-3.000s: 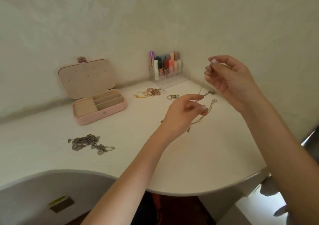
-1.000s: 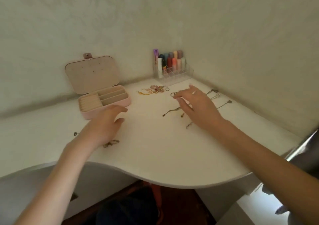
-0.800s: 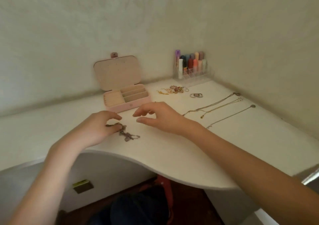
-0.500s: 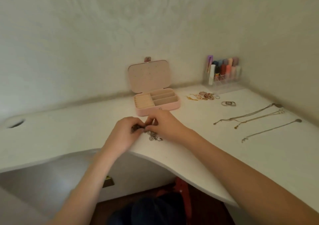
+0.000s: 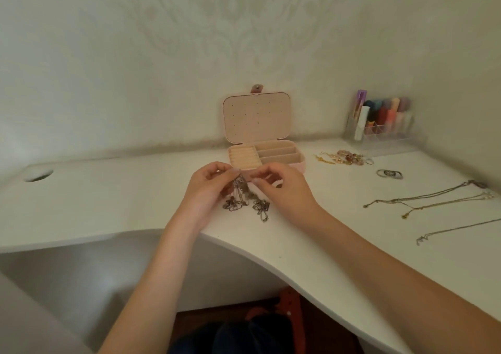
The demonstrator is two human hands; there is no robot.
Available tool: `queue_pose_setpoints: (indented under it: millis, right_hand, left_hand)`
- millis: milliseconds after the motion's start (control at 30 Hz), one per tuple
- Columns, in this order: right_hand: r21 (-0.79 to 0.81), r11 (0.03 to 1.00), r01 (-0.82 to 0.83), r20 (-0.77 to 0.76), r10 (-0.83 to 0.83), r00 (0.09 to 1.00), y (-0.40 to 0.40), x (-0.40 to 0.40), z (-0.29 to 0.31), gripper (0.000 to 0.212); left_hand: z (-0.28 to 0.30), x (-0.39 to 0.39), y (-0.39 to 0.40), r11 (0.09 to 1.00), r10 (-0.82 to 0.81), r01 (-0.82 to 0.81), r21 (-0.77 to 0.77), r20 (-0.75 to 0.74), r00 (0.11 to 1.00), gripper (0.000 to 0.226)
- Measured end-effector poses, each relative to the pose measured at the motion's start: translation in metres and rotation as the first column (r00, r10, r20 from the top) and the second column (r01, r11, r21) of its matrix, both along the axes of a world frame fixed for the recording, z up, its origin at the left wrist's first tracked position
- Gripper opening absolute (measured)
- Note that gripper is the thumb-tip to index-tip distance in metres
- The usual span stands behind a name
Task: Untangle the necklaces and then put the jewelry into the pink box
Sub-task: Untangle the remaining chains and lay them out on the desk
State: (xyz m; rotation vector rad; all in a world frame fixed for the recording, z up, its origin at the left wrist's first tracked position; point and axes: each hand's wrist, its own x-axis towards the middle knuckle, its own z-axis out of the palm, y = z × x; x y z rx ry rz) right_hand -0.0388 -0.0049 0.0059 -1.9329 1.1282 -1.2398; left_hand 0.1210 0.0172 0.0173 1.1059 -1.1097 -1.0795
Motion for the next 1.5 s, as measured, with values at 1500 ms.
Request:
queue_pose_setpoints:
  millis: [1500]
  right_hand:
    - [0.312, 0.926, -0.212, 0.528, 0.016, 0.849, 0.007, 0.004, 0.007, 0.007]
  left_hand:
    - [-0.011, -0.002, 0.0, 0.969, -0.216, 0.244, -0.048, 0.32, 0.922, 0.022]
